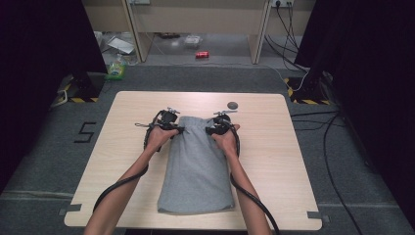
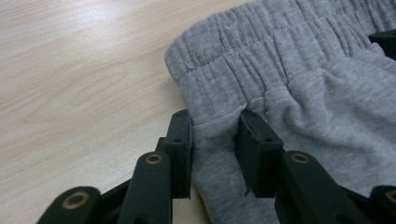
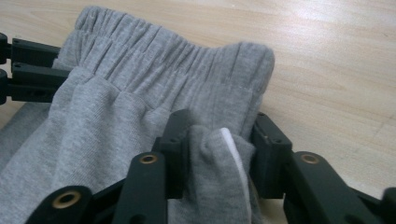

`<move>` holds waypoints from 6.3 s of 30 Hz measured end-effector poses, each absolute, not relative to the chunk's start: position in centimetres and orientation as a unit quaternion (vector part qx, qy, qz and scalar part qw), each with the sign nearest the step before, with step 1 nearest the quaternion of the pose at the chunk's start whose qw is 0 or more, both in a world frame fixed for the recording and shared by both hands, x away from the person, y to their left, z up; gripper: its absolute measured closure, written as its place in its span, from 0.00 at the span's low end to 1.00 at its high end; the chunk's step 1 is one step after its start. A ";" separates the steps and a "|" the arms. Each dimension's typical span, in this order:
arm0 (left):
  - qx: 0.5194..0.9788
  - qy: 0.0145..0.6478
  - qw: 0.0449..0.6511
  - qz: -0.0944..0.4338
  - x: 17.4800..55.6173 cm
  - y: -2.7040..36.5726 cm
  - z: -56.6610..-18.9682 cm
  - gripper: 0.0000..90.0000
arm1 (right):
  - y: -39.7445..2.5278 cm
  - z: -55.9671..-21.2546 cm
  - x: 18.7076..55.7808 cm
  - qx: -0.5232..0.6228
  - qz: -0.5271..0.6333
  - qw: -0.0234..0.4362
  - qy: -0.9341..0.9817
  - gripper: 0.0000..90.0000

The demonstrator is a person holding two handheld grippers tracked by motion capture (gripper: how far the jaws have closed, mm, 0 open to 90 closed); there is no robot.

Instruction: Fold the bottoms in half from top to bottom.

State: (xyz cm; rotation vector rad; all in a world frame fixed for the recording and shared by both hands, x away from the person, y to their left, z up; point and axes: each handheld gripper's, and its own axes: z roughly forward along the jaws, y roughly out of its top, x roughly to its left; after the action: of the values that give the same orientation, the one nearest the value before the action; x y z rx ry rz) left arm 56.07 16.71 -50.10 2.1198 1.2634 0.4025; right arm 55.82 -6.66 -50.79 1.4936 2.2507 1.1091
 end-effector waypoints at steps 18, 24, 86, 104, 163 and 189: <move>0.799 0.465 0.355 0.139 56.0 16.7 -47.8 0.82 | -8.4 -49.0 55.6 0.499 0.426 0.098 0.748 0.87; 0.801 0.450 0.367 0.144 55.6 16.5 -46.1 0.82 | -9.1 -48.2 55.4 0.492 0.439 0.102 0.744 0.87; 0.816 0.299 0.483 0.104 35.5 20.7 -46.6 0.80 | -11.2 -46.0 34.9 0.327 0.510 0.102 0.789 0.86; 0.793 0.323 0.514 0.054 35.5 21.2 -45.5 0.55 | -11.7 -45.3 34.0 0.337 0.509 0.079 0.788 0.68; 0.812 0.388 0.427 0.089 40.7 20.8 -48.1 0.42 | -11.7 -47.3 39.5 0.408 0.434 0.128 0.793 0.43; 0.804 0.425 0.411 0.067 43.6 21.6 -49.8 0.40 | -13.3 -49.2 41.9 0.436 0.414 0.121 0.790 0.42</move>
State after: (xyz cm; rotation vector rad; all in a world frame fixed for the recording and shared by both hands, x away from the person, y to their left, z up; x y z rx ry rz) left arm 43.62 21.62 -49.77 2.0227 1.0687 0.1685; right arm 41.87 -13.26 -49.20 1.2743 2.3061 1.2100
